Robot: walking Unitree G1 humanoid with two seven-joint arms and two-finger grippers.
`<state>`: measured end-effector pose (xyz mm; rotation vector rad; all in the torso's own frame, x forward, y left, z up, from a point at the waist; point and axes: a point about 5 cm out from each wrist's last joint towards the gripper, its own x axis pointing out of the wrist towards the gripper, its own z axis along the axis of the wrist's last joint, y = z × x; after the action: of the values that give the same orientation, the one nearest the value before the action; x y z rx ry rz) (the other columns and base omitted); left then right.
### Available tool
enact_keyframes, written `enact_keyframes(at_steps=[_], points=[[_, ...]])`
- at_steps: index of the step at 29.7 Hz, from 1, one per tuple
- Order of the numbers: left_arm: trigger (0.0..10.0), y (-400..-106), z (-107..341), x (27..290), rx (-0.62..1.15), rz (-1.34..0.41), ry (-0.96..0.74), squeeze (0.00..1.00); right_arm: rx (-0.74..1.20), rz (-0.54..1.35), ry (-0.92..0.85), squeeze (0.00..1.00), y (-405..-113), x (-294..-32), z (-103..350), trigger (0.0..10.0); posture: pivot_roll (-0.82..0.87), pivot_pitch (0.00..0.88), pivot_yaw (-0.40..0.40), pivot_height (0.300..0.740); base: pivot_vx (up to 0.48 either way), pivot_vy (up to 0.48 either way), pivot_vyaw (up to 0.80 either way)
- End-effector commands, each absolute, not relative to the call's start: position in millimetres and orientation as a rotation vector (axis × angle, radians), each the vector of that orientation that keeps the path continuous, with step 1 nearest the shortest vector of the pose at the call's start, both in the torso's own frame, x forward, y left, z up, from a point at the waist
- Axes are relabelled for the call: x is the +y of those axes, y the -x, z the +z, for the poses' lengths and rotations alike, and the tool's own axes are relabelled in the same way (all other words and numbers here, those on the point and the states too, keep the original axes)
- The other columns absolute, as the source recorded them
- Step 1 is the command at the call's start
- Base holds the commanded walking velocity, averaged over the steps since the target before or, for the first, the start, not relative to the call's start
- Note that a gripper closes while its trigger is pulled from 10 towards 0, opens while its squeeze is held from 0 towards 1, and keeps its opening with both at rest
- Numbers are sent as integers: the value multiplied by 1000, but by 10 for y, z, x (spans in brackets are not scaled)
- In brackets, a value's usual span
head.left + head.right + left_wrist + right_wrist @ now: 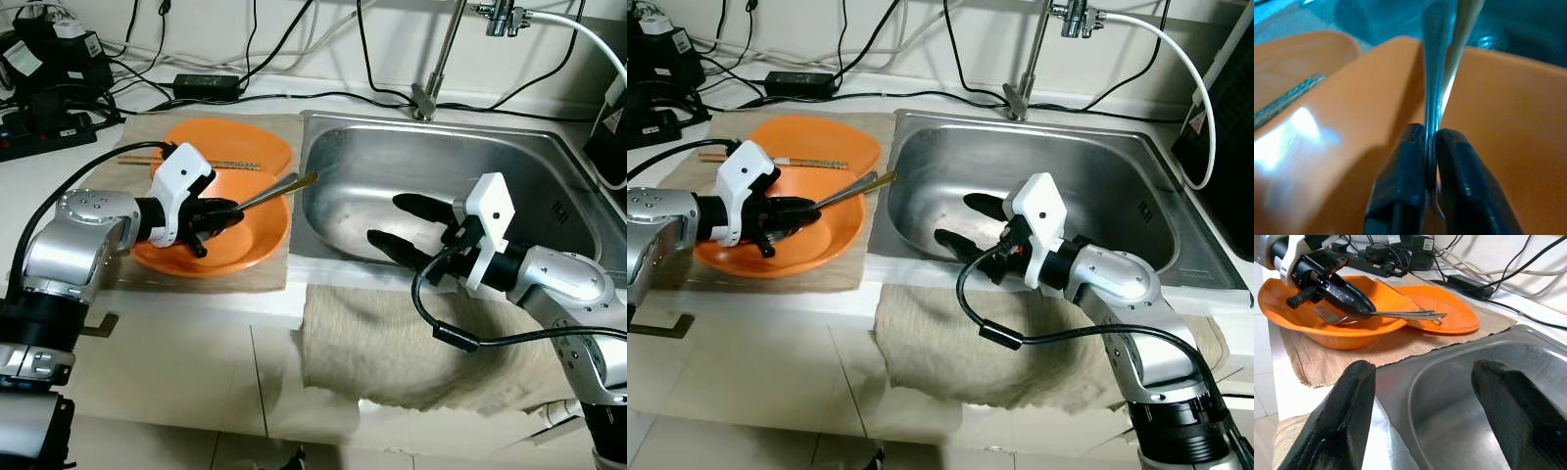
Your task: Kitchen organization
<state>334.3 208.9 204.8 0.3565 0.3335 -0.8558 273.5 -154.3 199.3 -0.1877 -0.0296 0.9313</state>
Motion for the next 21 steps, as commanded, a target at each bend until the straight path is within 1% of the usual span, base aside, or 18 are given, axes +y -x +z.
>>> enact_keyframes(at_steps=[1,8,13,17,19,21], points=[[0,-3315,2129,2076,301,-870,-352,0,-40,934,206,0,-2742,-1554,2021,10000,-25,0,-25,740,0,0,0],[0,-3284,2236,2087,263,-858,-357,0,-44,933,210,0,-2740,-1551,2026,10000,-23,0,-24,740,0,0,0],[0,-3273,2205,2083,265,-841,-353,0,-45,935,209,0,-2737,-1538,2021,10000,-21,0,-25,740,0,0,0],[0,-3310,2312,2087,207,-799,-318,0,-57,925,206,0,-2744,-1536,2036,10000,-22,0,-24,740,0,0,0],[0,-3328,2388,2098,168,-772,-308,0,-80,892,185,0,-2767,-1538,2064,10000,-22,0,-21,740,0,0,0],[0,-3341,2471,2093,117,-741,-296,0,-122,821,131,0,-2819,-1538,2116,10000,-23,0,-21,740,0,0,0]])
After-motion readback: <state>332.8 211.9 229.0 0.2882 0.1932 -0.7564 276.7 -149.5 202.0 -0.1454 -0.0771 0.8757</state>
